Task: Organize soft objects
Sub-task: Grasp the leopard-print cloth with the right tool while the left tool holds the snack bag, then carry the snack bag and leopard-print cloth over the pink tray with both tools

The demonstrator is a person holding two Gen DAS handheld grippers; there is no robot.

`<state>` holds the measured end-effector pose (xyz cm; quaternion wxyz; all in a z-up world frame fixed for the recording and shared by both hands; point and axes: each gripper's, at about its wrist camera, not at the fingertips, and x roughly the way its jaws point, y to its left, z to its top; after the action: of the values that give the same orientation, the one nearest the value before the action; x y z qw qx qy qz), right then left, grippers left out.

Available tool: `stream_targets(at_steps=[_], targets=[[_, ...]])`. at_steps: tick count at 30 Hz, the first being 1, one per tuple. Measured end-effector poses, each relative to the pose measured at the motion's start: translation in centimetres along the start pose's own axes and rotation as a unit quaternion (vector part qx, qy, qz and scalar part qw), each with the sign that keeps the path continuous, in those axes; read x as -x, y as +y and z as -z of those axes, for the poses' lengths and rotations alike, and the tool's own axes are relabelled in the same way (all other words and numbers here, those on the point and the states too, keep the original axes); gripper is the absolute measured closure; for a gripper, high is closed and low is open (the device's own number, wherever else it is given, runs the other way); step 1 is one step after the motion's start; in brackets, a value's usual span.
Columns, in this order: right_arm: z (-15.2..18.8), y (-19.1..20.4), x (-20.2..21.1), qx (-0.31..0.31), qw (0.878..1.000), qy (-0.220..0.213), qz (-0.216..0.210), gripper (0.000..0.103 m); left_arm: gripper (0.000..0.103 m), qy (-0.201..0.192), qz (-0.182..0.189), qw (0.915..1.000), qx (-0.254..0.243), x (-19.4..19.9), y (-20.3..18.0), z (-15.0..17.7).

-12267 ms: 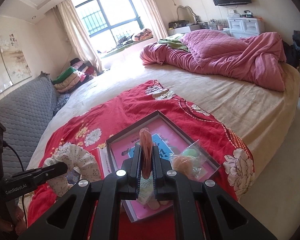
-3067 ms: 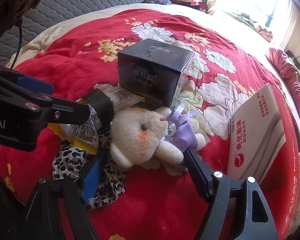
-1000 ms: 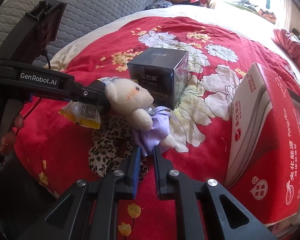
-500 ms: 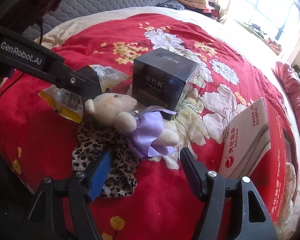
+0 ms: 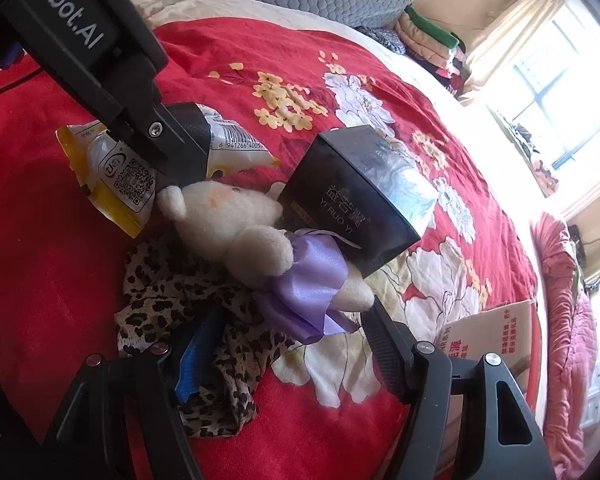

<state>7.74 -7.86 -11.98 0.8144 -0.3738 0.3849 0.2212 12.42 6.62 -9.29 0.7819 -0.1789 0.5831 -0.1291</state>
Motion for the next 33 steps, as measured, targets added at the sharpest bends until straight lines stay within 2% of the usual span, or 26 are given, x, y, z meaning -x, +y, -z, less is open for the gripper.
stream_targets(at_steps=[1,4,6,15,21,33], targets=[[-0.1,0.1,0.0,0.003,1.0,-0.004,-0.001,0.032,0.061,0.0,-0.002,1.0,0.001,0.0,0.1,0.0],[-0.2,-0.2,0.0,-0.004,1.0,-0.015,-0.011,0.053,0.061,-0.001,-0.004,1.0,0.008,0.0,0.8,-0.1],[-0.3,-0.5,0.3,-0.02,0.999,-0.023,-0.036,0.089,0.061,-0.003,0.009,0.9998,0.019,0.2,1.3,-0.2],[0.8,-3.2,2.8,-0.14,0.984,-0.062,-0.096,0.091,0.061,-0.021,0.013,0.9997,0.006,1.5,0.2,-0.7],[2.1,-5.4,5.1,-0.197,0.973,-0.075,-0.097,0.091,0.061,-0.032,0.019,0.9992,-0.015,2.7,-1.8,-0.9],[4.6,-7.9,10.4,-0.235,0.965,-0.096,-0.07,0.091,0.061,-0.048,0.023,0.9969,-0.058,5.3,-6.6,-0.4]])
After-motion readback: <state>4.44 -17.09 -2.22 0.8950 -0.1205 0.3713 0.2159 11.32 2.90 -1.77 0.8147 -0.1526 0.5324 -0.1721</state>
